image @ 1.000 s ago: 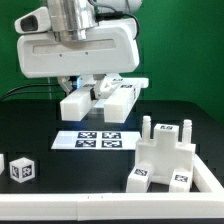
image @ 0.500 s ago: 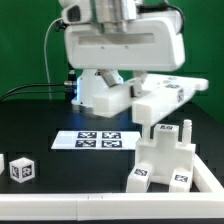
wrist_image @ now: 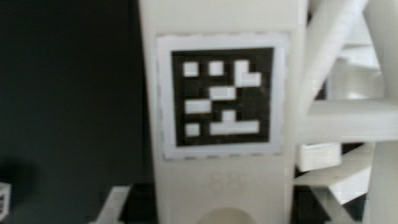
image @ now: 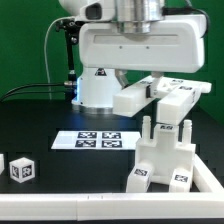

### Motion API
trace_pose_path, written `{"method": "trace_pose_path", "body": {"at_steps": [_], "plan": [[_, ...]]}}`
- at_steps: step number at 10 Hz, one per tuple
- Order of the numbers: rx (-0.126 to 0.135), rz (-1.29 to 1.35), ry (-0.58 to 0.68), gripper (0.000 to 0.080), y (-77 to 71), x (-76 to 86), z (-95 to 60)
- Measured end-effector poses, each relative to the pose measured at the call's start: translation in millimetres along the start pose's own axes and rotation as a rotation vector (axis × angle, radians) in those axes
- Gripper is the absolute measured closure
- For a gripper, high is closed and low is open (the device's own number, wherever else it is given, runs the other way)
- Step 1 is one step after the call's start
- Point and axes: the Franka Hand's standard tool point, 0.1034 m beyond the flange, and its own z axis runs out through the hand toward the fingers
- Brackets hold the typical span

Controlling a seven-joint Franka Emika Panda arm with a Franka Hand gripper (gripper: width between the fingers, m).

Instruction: Assemble chair

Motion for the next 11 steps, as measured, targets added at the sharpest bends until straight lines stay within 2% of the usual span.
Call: {"method": "trace_pose_path", "body": {"at_steps": [1, 4, 7, 11], "plan": [[-0.012, -0.046, 0.006, 0.0515, -7.2, -5.4, 4.7], [-0.007, -0.031, 0.001, 0.0515, -5.0, -5.0, 6.3], [-0.008, -0.029, 0.008, 0.0515, -2.3, -5.2, 18.5], [0.022, -0.024, 0.057, 0.0515, -6.8, 5.8, 21.9]]}}
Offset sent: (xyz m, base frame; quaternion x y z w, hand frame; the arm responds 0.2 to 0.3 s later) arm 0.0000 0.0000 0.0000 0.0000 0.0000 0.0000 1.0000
